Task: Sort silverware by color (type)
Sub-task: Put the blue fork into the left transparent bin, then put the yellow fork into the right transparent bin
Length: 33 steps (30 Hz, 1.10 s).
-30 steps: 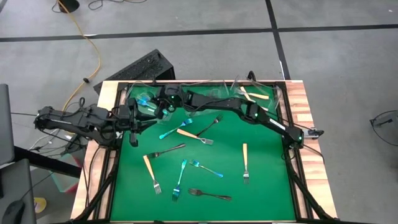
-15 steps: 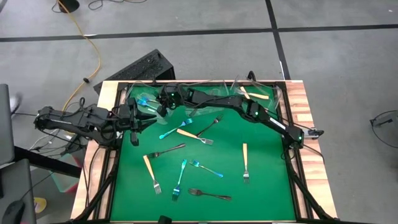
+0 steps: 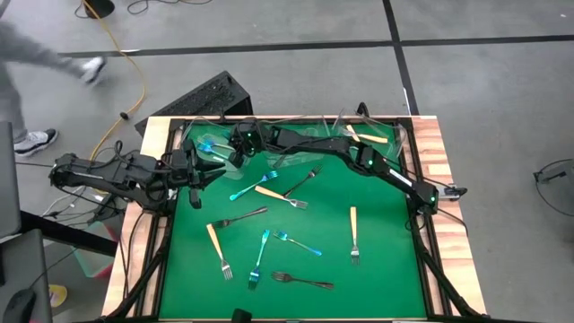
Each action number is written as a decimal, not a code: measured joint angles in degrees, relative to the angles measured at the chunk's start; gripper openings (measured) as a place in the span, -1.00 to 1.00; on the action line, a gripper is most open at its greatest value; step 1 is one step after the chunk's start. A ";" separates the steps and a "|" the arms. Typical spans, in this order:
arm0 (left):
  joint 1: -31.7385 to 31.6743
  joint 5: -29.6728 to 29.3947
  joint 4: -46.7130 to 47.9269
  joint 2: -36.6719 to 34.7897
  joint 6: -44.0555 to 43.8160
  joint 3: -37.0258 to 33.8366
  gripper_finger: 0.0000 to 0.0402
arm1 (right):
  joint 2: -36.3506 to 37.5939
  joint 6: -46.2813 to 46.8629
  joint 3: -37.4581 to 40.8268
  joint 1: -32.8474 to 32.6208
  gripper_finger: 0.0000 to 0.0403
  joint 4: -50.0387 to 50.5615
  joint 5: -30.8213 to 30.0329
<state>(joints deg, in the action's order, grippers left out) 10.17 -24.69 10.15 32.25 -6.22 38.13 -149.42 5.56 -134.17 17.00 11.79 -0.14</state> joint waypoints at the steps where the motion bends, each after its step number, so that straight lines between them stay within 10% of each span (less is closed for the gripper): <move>1: 0.00 0.00 -0.01 0.00 0.00 0.00 -0.66 | 0.00 0.00 0.00 0.01 -0.80 -0.02 0.00; 33: 0.00 -1.70 1.13 0.00 -0.46 0.00 -0.66 | 6.18 -3.57 -0.61 0.97 -0.07 0.94 4.86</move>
<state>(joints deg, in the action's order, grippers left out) 10.17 -26.39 11.28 32.25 -6.68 38.13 -143.24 1.99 -134.78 17.97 12.73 4.72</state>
